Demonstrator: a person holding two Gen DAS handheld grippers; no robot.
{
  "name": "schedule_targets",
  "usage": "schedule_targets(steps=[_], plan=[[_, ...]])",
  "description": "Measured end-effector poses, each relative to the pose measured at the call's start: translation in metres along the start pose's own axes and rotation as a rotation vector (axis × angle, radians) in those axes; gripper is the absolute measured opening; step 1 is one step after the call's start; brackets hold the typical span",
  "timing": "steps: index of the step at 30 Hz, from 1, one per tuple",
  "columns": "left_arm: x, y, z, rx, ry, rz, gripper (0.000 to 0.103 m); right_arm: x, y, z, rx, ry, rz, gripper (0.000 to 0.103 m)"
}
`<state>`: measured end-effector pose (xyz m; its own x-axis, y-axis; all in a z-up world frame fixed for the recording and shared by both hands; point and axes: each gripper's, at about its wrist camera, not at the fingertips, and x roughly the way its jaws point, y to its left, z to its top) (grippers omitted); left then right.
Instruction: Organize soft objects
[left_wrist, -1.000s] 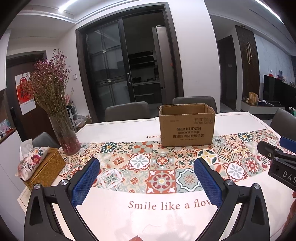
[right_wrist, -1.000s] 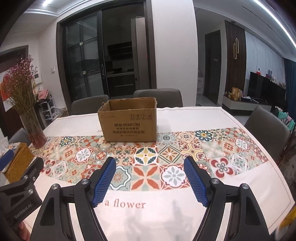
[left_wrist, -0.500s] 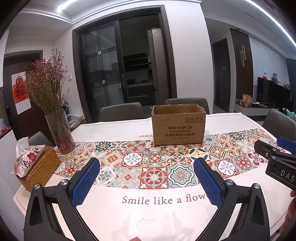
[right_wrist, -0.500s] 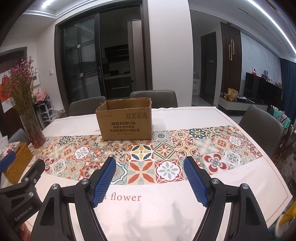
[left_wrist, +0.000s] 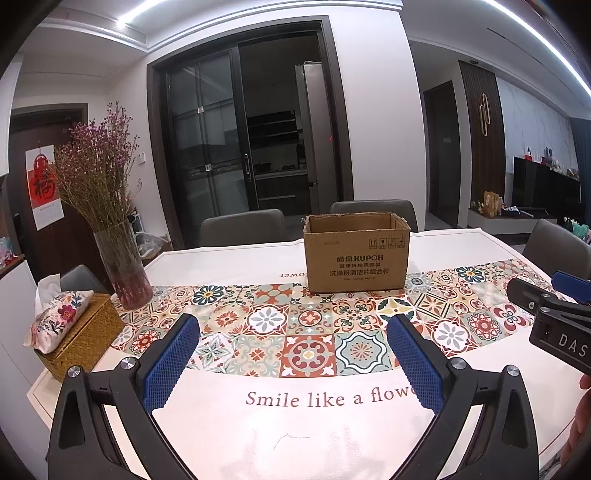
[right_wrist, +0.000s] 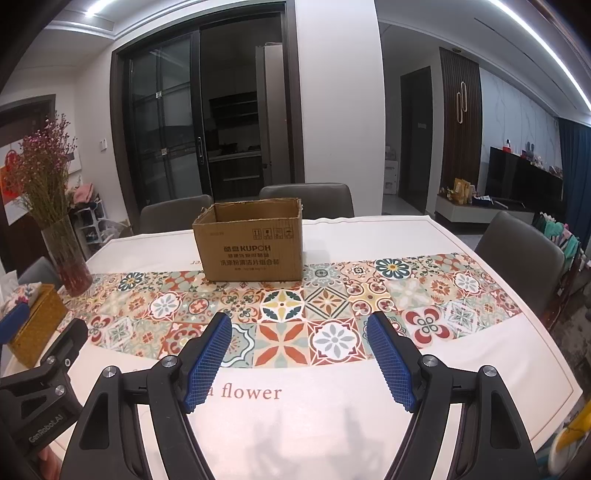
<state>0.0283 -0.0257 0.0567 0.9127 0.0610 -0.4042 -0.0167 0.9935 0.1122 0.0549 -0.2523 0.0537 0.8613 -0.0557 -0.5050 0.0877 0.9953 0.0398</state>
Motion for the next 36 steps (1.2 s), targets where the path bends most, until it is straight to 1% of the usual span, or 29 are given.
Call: schedule_targets(steps=[36], plan=[[-0.011, 0.001, 0.006, -0.020, -0.053, 0.041, 0.103, -0.004, 0.002, 0.003, -0.003, -0.019, 0.001, 0.076]])
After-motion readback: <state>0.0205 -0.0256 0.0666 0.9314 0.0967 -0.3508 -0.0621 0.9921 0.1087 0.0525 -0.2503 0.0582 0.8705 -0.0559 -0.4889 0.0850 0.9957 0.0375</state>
